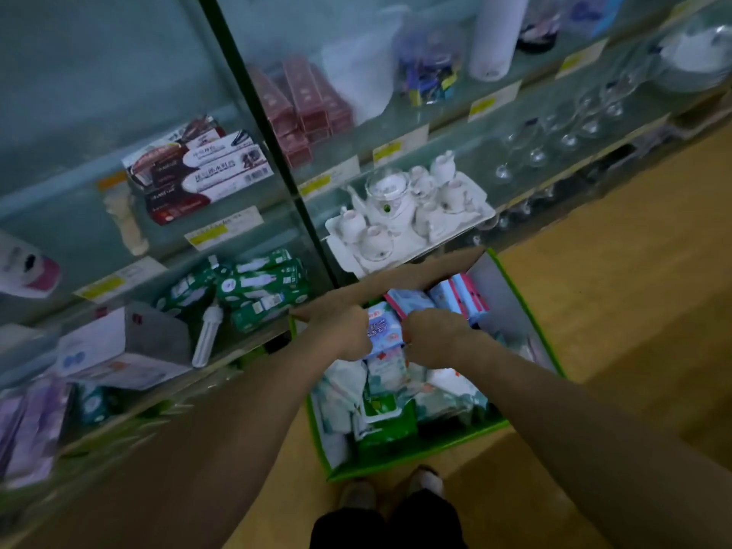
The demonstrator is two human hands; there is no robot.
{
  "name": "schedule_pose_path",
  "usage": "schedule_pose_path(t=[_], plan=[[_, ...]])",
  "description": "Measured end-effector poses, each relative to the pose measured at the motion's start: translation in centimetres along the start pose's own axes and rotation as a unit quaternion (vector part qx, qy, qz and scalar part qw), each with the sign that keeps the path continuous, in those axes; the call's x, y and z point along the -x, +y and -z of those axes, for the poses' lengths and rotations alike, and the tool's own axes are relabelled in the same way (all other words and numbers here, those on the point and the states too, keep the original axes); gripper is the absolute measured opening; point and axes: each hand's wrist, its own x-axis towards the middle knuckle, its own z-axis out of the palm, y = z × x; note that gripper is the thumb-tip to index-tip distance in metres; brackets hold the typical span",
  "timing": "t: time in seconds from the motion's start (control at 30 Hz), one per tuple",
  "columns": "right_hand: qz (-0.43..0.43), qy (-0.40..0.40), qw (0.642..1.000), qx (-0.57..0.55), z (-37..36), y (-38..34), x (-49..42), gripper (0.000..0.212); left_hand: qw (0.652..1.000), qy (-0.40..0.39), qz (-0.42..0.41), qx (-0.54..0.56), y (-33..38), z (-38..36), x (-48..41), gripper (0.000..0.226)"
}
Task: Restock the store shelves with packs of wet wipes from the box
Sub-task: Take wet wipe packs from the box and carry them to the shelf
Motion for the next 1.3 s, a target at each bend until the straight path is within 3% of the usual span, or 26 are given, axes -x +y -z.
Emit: schedule_pose_path(t=[0.27, 0.37, 0.47, 0.53, 0.67, 0.83, 0.97, 1.03, 1.13, 1.2, 1.3], plan=[[0.051, -0.054, 0.997, -0.032, -6.6, -2.9, -5.2, 0.047, 0.99, -0.09, 0.076, 0.08, -5.8, -5.7, -3.8, 0.009], [0.061, -0.068, 0.995, -0.047, -8.5, -4.4, -7.1, 0.055, 0.989, -0.077, 0.101, 0.081, -6.9, -7.3, -4.6, 0.027], [0.063, -0.065, 0.994, -0.061, -9.7, -6.0, -8.7, 0.059, 0.989, -0.074, 0.114, 0.051, -7.8, -8.6, -4.7, 0.013], [0.069, -0.061, 0.994, -0.06, -10.2, -6.9, -9.8, 0.062, 0.992, -0.065, 0.103, 0.028, -8.5, -9.4, -4.7, 0.015], [0.09, -0.052, 0.994, -0.024, -10.5, -8.5, -11.5, 0.064, 0.994, -0.046, 0.099, 0.02, -8.1, -10.0, -4.4, 0.038], [0.083, -0.069, 0.991, 0.077, -10.3, -8.8, -12.0, 0.058, 0.994, 0.01, 0.103, 0.045, -8.2, -11.1, -4.4, 0.04], [0.031, -0.053, 0.998, -0.023, -9.5, -7.1, -11.2, 0.035, 0.991, -0.012, 0.118, 0.067, -8.9, -11.3, -4.5, 0.032], [-0.002, -0.031, 0.994, -0.101, -9.4, -6.0, -11.1, 0.034, 0.99, -0.021, 0.125, 0.069, -8.8, -10.9, -4.6, 0.02], [-0.048, 0.001, 0.98, -0.193, -9.4, -4.7, -10.6, 0.037, 0.987, -0.003, 0.12, 0.107, -8.2, -10.0, -4.2, 0.035], [-0.058, 0.017, 0.975, -0.214, -10.1, -3.9, -10.5, 0.024, 0.978, 0.004, 0.112, 0.177, -7.5, -9.7, -4.4, 0.037], [-0.09, 0.001, 0.941, -0.326, -10.9, -3.1, -10.7, 0.036, 0.936, 0.0, 0.085, 0.342, -5.9, -9.8, -4.6, 0.037]])
